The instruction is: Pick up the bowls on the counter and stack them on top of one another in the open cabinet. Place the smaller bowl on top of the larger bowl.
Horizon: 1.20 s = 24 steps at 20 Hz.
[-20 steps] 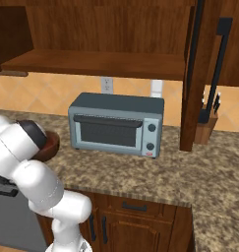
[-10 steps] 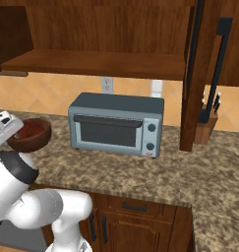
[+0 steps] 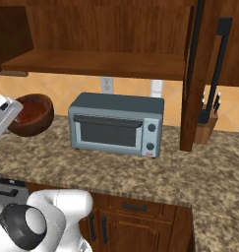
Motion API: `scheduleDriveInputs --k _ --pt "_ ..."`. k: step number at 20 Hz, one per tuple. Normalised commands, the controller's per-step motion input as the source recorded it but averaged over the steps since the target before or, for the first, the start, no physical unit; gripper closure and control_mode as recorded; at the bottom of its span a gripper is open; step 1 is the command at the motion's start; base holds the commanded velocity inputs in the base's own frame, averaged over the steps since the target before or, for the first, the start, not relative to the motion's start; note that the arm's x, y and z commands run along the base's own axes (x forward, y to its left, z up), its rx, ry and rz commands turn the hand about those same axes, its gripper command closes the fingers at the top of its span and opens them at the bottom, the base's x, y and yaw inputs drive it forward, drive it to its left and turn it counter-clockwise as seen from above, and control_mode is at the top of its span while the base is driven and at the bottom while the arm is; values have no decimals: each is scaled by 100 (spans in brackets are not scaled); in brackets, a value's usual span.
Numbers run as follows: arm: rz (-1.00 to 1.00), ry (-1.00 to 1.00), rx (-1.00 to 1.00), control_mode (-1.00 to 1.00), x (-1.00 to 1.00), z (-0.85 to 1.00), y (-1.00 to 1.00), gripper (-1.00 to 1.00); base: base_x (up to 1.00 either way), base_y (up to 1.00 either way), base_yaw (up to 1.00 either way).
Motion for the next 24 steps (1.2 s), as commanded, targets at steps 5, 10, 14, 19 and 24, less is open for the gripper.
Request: scheduleDriveInputs --k 5,10,14,19,24 --pt "0 -13 0 -100 32 100 -23 100 0 0 0" --pt "0 -11 0 -100 14 100 -19 100 0 0 0" --pt "0 -13 0 -100 6 100 -21 100 0 0 0" --pt "0 -5 1 -100 94 100 -34 100 0 0 0" --pt "0 2 5 -100 100 43 -43 100 0 0 0"
